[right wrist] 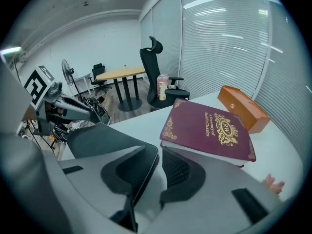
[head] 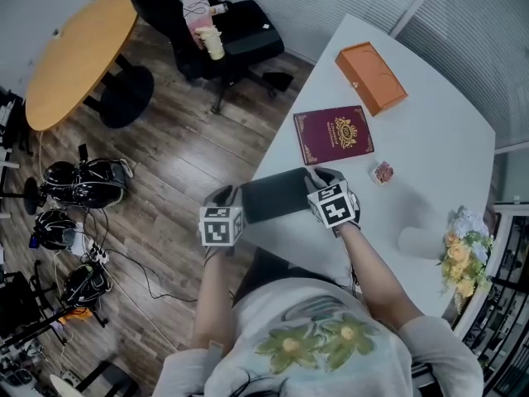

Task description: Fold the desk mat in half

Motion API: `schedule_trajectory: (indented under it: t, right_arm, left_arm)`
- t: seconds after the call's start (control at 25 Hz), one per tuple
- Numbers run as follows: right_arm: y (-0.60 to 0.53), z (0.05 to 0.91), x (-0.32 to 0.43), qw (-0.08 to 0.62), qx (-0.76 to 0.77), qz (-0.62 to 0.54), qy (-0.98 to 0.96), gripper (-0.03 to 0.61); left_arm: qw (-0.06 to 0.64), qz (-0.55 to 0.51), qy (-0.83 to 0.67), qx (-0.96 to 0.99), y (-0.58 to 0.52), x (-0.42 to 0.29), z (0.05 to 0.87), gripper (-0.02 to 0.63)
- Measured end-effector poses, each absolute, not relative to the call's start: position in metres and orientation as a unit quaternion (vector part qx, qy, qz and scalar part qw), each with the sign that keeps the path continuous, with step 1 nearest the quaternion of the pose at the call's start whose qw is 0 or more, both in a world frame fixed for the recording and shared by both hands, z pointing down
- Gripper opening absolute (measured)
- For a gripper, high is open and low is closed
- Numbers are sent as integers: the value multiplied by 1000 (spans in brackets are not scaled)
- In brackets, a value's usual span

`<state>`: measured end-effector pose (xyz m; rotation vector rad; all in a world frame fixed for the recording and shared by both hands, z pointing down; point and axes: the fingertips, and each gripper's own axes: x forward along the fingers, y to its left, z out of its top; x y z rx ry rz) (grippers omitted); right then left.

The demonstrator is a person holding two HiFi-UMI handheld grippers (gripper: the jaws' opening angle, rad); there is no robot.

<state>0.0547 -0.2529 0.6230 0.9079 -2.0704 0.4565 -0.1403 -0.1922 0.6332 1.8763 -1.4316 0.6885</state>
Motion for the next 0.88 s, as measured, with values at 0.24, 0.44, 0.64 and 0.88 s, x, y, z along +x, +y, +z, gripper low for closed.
schedule_trajectory:
  t: [0.24,0.44,0.64,0.88]
  right_arm:
    - [-242,595,51,364,370,183,-835,103]
    - [-226,560,45,324,374,167,-853,103]
    - [-208,531,40,286,376,155,-867,78]
    - [-178,500,29,253,372,159,-879,38]
  left_arm:
    - [317,241,-561,726,-182,-136,607,55]
    - [298,219,-566,737,-173,-126,575,55]
    - [270,197,-568,752,-165,-105,539,55]
    - [228,170,-559,779,-148,-84,496,48]
